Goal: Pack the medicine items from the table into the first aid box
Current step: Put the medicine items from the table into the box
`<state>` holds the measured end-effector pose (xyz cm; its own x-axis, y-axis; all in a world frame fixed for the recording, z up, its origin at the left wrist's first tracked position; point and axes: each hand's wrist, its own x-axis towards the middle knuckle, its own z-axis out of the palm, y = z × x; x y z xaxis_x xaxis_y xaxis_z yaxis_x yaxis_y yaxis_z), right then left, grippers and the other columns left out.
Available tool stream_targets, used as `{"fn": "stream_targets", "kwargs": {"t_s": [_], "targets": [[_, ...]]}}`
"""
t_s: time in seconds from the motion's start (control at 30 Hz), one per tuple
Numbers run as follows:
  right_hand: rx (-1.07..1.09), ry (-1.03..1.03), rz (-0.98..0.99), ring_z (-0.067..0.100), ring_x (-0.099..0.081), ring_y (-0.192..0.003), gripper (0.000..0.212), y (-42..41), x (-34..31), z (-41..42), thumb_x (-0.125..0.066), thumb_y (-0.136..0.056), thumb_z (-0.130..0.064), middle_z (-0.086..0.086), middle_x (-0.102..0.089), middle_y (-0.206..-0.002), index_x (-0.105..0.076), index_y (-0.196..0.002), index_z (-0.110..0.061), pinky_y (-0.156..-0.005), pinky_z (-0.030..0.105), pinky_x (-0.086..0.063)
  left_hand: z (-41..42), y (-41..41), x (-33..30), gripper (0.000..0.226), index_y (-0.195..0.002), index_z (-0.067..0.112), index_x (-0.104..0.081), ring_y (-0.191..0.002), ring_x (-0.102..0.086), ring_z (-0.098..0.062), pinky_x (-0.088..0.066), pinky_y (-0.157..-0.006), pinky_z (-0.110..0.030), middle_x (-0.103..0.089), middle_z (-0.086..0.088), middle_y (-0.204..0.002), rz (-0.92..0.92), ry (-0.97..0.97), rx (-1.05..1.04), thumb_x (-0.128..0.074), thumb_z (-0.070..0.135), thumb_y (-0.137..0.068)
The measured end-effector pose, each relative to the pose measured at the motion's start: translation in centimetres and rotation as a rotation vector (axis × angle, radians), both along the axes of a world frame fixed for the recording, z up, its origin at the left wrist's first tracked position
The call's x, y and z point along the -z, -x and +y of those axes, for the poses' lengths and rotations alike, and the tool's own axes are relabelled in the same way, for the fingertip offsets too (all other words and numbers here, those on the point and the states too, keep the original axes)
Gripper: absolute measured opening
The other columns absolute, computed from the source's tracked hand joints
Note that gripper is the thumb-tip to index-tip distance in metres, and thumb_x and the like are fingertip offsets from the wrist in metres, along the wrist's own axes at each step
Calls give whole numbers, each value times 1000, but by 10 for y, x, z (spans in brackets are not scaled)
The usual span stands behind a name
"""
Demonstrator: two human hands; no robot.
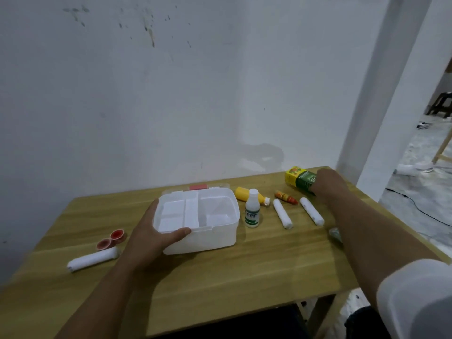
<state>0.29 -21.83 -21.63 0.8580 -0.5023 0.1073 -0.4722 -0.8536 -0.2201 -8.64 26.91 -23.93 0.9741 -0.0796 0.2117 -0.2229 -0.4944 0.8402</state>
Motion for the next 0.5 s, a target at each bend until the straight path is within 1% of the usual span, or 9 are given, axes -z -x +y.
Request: {"fn": "stream_targets", "kwargs": {"t_s": [0.07,0.17,0.23,0.3,0.4,0.47,0.5], "targets": [[-54,-7,-36,28,-56,-82,46,1,-25,9,-78,-74,-25,10,-58,-92,-61,-111,-3,-65,32,-45,0,2,-2,84,-126,67,-33,-111,-49,-4,-44,-74,-21,-43,44,-117,3,0,-3,-89,56,-63],[-194,-49,-127,25,-61,-79,50,3,-72,35,-84,-66,-33,10,-66,-89,-70,-105,-5,-61,29,-45,1,4,-3,89,-133,63,-35,-114,-52,-6,-47,-77,-25,-49,36,-122,18,7,2,-89,61,-61],[-318,-66,-188,23,-64,-82,49,8,-102,63,-87,-66,-37,8,-71,-93,-74,-104,-9,-63,29,-46,3,6,-4,91,-135,60,-36,-115,-53,-7,-48,-78,-27,-51,35,-123,22,-1,10,-87,65,-60],[-459,-70,-188,22,-66,-86,48,17,-126,98,-87,-67,-38,6,-73,-96,-75,-106,-12,-68,31,-52,5,9,-7,93,-136,59,-37,-115,-53,-7,-49,-79,-30,-52,33,-124,24,-9,11,-86,68,-58],[-644,-103,-69,21,-67,-91,48,35,-145,149,-90,-66,-36,4,-74,-97,-78,-107,-13,-80,39,-58,8,12,-8,96,-139,55,-39,-116,-54,-11,-49,-83,-34,-54,25,-128,39,-6,9,-85,70,-56],[-721,-46,60,21,-67,-90,49,44,-145,178,-91,-64,-35,2,-74,-96,-78,-106,-13,-81,40,-59,10,14,-9,98,-142,49,-41,-118,-54,-12,-49,-84,-34,-55,22,-130,42,0,5,-85,68,-56],[-741,23,119,21,-67,-89,49,48,-144,190,-91,-63,-35,2,-74,-94,-77,-105,-12,-77,38,-59,11,14,-9,100,-144,46,-42,-118,-54,-12,-49,-84,-34,-56,21,-131,41,2,1,-86,68,-56]]}}
